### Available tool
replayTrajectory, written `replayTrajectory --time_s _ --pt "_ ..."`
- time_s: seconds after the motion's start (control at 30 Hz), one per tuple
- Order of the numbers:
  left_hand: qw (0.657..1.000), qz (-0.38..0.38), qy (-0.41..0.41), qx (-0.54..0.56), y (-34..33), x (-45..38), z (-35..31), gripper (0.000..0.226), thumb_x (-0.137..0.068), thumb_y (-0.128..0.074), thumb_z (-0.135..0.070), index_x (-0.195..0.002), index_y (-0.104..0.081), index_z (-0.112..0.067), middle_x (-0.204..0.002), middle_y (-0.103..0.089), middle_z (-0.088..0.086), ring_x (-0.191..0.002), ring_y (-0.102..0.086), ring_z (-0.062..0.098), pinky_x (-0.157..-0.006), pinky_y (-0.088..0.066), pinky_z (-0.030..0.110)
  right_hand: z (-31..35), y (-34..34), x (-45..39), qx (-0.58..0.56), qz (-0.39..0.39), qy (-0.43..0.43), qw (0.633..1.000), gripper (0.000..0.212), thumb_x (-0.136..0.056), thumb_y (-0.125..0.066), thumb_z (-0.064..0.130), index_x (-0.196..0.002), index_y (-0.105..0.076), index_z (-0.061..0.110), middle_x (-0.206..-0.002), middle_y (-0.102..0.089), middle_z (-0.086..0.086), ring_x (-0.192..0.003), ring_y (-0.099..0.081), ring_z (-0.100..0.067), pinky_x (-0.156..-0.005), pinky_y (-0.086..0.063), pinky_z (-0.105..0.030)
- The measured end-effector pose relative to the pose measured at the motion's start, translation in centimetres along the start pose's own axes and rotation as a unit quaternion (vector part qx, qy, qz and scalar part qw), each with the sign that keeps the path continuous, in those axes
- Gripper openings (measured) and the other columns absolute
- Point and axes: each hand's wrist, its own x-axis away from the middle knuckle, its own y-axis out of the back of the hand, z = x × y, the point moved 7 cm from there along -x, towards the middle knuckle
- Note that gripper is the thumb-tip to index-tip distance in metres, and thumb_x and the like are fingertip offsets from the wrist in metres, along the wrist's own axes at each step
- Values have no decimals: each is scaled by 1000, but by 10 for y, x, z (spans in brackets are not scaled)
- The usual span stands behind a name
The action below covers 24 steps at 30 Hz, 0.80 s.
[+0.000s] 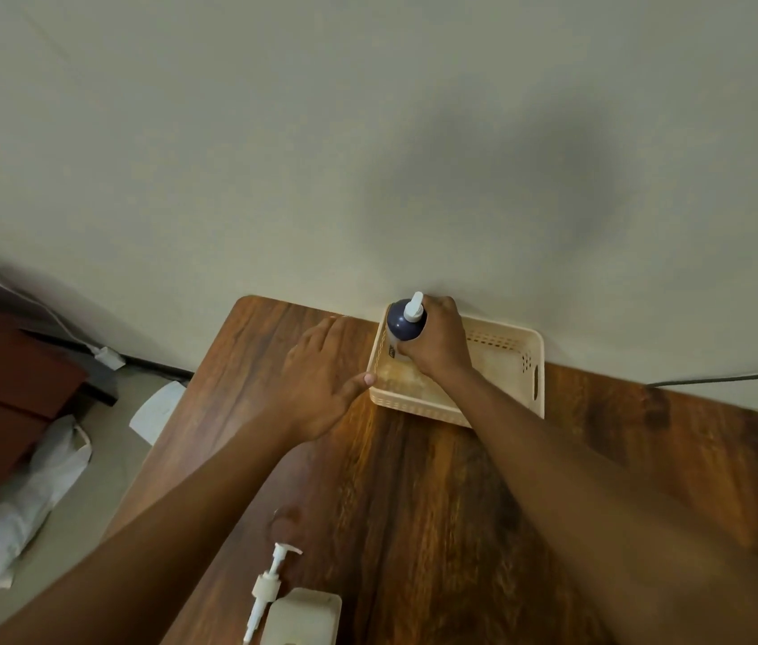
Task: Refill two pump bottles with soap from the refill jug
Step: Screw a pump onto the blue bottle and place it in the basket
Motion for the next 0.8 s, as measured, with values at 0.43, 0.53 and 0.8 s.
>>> replayTrajectory --time_s 0.43,0.53,0.8 --pt "995 19 26 93 -16 18 26 102 -80 -39 -89 -163 -13 -36 -173 -14 -3 -160 -9 19 -125 -17 52 -10 -14 2 -9 -8 5 1000 80 -71 -92 18 -140 -51 12 -141 -48 -8 -126 -50 -26 -103 -44 -30" --pt "993 25 28 112 -12 34 26 105 -76 -39 -93 -162 -11 -39 -173 -13 -5 -159 -10 19 -126 -19 56 -10 -16 13 4 15 -6 1000 105 -68 -93 23 -153 -31 13 -151 -38 -9 -136 -40 -29 -110 -42 -39" --pt "991 11 27 128 18 84 -5 99 -82 -54 -74 -163 -19 -28 -170 -25 0 -154 -27 23 -122 -23 44 9 16 67 113 -6 53 992 118 -70 -85 56 -159 -19 16 -160 -30 -8 -147 -28 -30 -119 -27 -50"
